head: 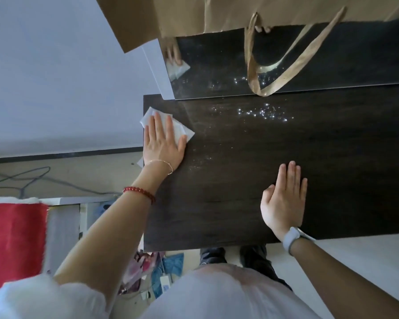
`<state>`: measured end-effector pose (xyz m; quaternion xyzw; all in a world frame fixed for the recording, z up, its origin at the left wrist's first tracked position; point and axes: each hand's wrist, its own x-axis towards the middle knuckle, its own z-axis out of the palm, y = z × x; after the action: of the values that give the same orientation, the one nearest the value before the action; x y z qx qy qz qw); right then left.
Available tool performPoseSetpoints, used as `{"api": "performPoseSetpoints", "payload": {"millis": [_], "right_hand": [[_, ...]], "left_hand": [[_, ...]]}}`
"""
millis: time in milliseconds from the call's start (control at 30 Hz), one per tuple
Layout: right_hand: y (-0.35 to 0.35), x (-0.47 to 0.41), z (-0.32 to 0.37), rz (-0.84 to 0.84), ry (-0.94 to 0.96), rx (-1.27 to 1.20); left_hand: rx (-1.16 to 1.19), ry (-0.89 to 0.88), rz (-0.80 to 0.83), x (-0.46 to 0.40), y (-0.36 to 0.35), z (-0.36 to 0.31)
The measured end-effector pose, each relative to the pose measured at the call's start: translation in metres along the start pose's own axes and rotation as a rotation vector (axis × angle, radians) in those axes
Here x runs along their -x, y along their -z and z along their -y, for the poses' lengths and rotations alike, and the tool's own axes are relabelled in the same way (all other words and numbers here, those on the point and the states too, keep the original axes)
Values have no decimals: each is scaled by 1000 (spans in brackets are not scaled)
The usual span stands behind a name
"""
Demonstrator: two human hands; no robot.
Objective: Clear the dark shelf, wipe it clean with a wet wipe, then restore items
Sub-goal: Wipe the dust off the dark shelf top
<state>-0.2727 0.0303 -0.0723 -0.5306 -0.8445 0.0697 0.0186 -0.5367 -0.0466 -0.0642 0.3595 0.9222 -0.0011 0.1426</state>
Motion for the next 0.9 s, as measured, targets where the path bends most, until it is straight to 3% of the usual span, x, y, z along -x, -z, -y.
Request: {"api": "performPoseSetpoints", "payload": {"millis": [133,267,367,600,667,800,900], "right_hand": [[-2,0,-5,11,-10,14],[0,0,-6,9,-9,2],[-1,0,-6,13,-16,-9],[-2,0,-8,-12,1,4],[-2,0,-8,-15,4,0],[0,0,-8,-10,1,-15],[1,0,-9,-6,2,-35]], "left_hand": [[9,-61,22,20,-11,-13],[-82,-277,45,119,-31,-13],[-148,-373,76,130,-34,-7],[-38,-121,53,10,-8,-44],[-29,-152,52,8,-8,-59],[-101,-384,3,66,-27,-45],[-130,-333,-22,90,-32,-18]]}}
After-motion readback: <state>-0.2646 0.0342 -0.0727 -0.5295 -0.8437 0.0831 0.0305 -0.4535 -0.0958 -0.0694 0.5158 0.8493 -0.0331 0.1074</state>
